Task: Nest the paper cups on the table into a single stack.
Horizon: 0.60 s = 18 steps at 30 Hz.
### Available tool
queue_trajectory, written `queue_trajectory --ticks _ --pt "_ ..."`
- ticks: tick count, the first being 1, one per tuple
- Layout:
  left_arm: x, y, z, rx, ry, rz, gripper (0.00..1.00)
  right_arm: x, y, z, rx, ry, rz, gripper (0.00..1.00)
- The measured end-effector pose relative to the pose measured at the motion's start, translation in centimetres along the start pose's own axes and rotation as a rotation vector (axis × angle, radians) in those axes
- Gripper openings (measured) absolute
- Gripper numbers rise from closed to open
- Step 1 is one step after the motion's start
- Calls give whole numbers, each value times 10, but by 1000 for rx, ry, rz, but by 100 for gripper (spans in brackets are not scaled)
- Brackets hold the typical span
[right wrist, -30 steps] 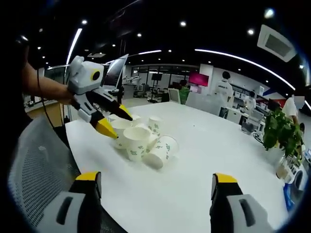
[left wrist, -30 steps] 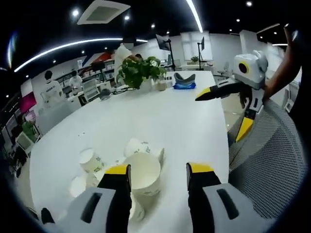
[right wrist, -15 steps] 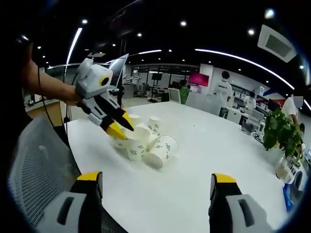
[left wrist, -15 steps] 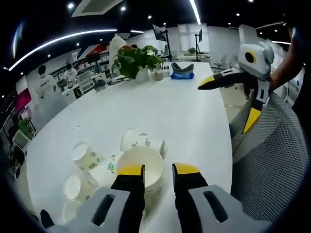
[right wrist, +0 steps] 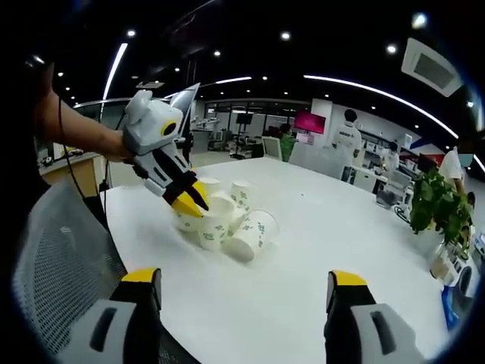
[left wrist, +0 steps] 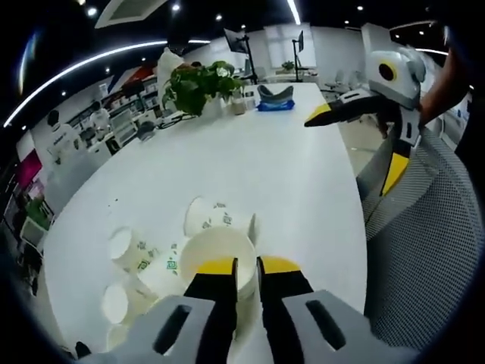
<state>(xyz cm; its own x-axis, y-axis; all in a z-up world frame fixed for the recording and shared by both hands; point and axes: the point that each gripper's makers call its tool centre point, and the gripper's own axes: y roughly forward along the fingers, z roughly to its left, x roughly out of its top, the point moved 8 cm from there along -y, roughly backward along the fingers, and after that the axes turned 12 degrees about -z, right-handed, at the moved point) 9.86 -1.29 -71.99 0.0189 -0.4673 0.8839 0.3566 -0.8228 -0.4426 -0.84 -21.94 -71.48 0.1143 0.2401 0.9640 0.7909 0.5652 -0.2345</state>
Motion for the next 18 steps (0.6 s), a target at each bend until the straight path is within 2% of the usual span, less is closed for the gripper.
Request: queue_trajectory --ticks 8,18 --pt "0 6 0 -28 4 2 9 -1 0 0 4 -2 8 91" --pt "-2 11 2 -23 -13 4 1 -2 0 0 4 -6 15 90"
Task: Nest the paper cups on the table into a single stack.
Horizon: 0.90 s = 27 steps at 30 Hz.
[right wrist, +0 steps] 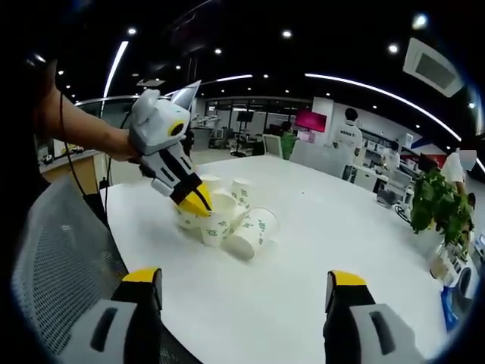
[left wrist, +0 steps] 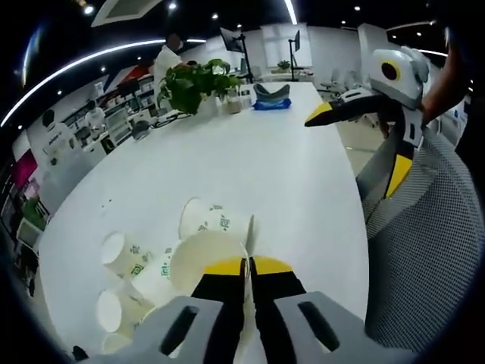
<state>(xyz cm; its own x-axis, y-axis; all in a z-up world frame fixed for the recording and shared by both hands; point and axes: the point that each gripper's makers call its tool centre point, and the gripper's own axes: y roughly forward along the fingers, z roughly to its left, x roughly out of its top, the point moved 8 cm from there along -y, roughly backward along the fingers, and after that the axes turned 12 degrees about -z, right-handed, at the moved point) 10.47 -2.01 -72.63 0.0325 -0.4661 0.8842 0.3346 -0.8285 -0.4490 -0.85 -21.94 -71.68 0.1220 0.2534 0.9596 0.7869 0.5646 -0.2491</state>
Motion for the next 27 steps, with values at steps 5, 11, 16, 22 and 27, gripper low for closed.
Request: queue_trajectory --ticks 5,11,16,22,27 --pt "4 -1 -2 11 -17 -10 0 0 0 0 -3 -3 1 90" --pt "7 -5 -9 0 -3 -8 0 0 0 1 3 -4 1 90" --pt "6 -10 -16 -11 -5 4 0 0 0 1 3 -3 0 90" --pt "3 -16 -28 -14 3 20 0 1 0 2 8 -4 0 90" --pt "1 -18 -37 -19 -2 21 0 1 1 3 19 -8 2 90"
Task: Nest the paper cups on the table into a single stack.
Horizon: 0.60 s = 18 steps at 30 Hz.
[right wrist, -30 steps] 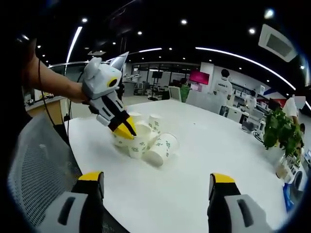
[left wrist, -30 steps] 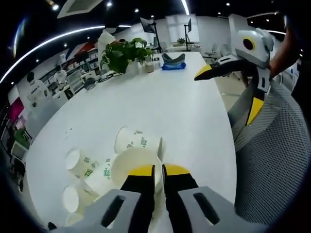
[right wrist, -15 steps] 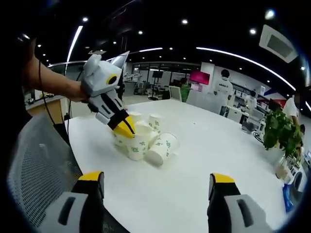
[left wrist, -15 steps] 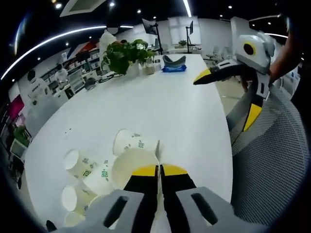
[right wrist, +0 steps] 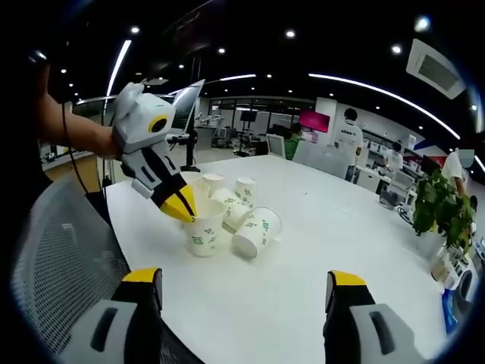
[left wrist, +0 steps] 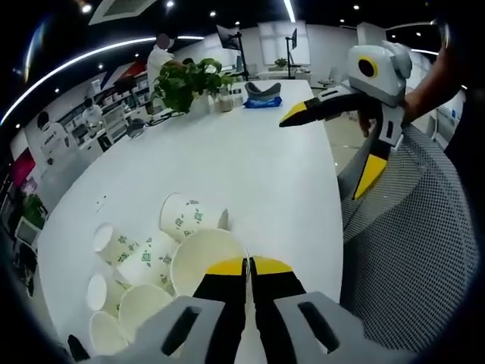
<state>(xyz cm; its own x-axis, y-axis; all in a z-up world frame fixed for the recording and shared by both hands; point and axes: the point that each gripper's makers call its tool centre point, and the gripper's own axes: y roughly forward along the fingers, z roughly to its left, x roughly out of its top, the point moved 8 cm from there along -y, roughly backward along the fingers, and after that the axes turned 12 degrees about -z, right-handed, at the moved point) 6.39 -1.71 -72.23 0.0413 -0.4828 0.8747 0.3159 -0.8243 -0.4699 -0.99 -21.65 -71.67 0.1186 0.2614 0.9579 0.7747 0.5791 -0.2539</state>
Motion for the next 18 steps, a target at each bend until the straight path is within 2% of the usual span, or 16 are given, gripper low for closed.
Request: queue_trajectory --ticks 10,18 --pt "0 1 -16 -6 -31 -18 0 1 0 0 4 5 -13 91" --pt "1 1 -18 -3 -58 -38 0 1 0 0 1 5 -14 91"
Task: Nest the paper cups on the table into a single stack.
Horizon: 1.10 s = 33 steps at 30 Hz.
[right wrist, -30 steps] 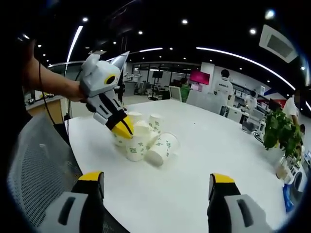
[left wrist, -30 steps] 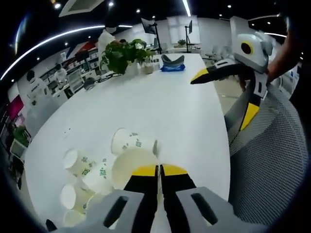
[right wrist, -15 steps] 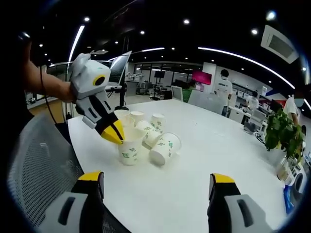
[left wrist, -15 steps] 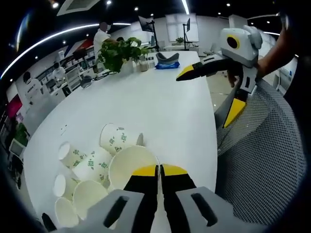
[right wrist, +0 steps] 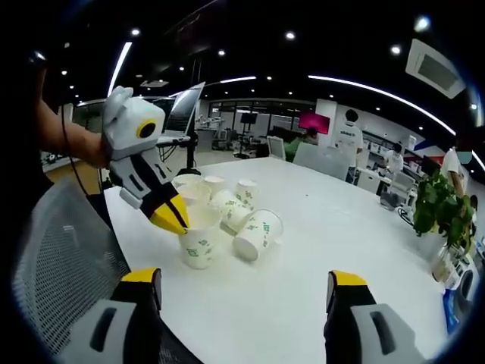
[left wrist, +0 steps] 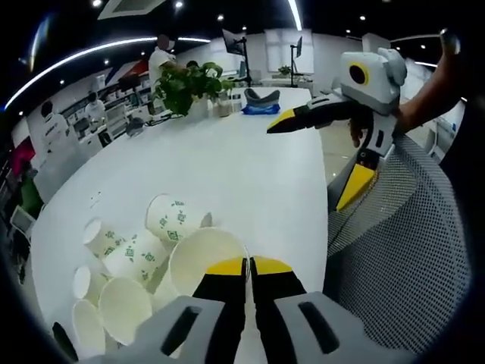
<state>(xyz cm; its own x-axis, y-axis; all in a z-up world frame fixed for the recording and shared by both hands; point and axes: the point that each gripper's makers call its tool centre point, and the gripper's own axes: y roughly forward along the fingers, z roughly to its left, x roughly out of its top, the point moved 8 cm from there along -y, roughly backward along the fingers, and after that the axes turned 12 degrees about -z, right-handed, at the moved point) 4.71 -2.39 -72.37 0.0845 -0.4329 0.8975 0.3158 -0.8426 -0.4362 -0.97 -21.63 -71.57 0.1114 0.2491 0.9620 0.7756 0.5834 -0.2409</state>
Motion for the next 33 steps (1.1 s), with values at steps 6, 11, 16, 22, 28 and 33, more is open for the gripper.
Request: queue_trajectory --ticks 6,11,16,22,28,33 --pt "3 -2 -1 -4 28 -29 8 0 0 1 3 0 0 91" --pt "8 -6 1 15 11 -74 14 0 0 0 1 -3 2 91" --pt "18 -15 9 67 -9 -149 23 0 0 0 -2 1 -3 91" --pt "17 -31 26 119 16 -176 33 0 0 0 1 2 -3 92" --pt "4 -42 43 176 1 -145 33 0 0 1 4 1 -3 92" --pt "-4 -46 54 206 7 -123 32 0 0 0 1 1 -3 91"
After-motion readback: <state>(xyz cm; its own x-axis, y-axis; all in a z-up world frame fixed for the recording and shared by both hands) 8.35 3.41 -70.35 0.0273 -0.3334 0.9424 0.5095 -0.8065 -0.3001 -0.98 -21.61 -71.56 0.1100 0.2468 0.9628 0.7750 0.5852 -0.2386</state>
